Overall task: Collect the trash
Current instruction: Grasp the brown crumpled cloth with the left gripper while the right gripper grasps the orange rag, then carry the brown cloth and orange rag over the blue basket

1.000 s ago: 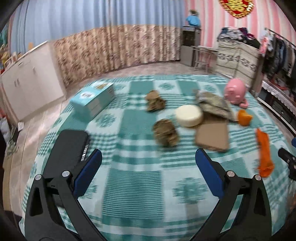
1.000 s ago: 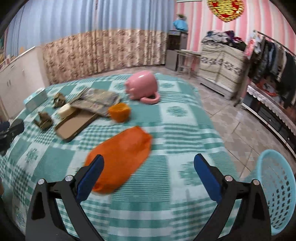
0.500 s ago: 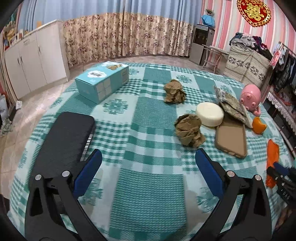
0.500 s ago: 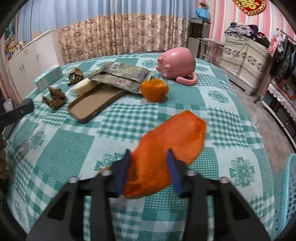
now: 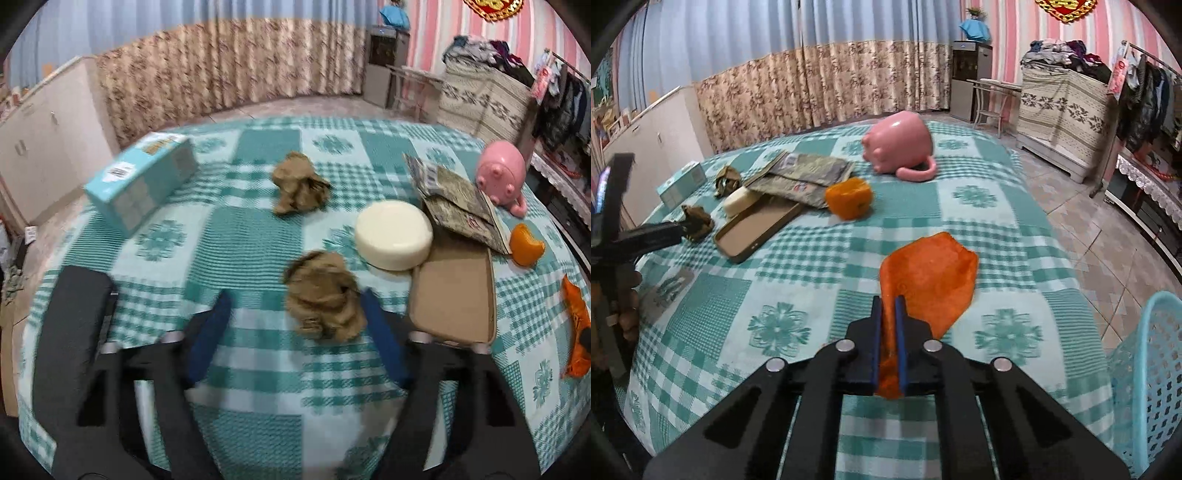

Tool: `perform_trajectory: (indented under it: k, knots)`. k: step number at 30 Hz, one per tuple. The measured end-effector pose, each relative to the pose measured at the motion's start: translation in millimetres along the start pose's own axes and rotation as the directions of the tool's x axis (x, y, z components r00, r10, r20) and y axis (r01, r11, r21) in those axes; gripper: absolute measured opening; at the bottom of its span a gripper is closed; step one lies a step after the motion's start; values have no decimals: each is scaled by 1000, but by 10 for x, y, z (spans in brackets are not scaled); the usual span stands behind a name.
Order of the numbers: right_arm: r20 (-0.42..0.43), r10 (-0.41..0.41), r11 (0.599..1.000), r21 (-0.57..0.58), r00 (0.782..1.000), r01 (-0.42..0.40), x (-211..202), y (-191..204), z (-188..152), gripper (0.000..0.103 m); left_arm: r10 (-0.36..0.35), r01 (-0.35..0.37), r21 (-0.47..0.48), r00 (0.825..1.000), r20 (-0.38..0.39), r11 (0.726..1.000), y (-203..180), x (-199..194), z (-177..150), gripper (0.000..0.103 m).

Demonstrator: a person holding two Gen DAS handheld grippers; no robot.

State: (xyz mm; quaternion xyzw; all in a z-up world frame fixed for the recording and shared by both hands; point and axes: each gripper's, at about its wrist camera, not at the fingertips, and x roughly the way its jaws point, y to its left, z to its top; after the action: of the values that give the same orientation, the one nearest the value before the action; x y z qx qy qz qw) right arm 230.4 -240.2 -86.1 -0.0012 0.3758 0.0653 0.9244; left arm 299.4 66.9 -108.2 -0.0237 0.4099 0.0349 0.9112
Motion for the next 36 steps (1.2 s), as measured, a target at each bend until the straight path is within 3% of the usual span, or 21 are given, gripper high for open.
perform_trajectory:
  k: [2,12,17,20,26,36]
  knots:
    - [7,-1,1000,9,1000,1,-36,-54,6,7,-10,11,6,1000,-16,1000,-32,37,-1,37]
    - [89,1,999,31,996,-3,-361,-258,58,7,-10,11,-3,998,57,1000,-162,-384,-60,37]
    - [133,-30,998,50,991,24,-607,-491,54,7,-67,62,47,991,118,997,-599,-703,-20,37]
    - [152,-81,995,68,985,72,-779,-718,24,7,-147,131,118,980,136,984,-1054,-885,-11,37]
    - [171,-183,977,144,968,160,-1113,-1272,-118,7,-287,251,246,950,122,936,-1912,-1108,16,37]
    - [155,-355,907,294,922,300,-1653,-2254,-456,7,-490,426,427,870,49,798,-3406,-1397,-204,37]
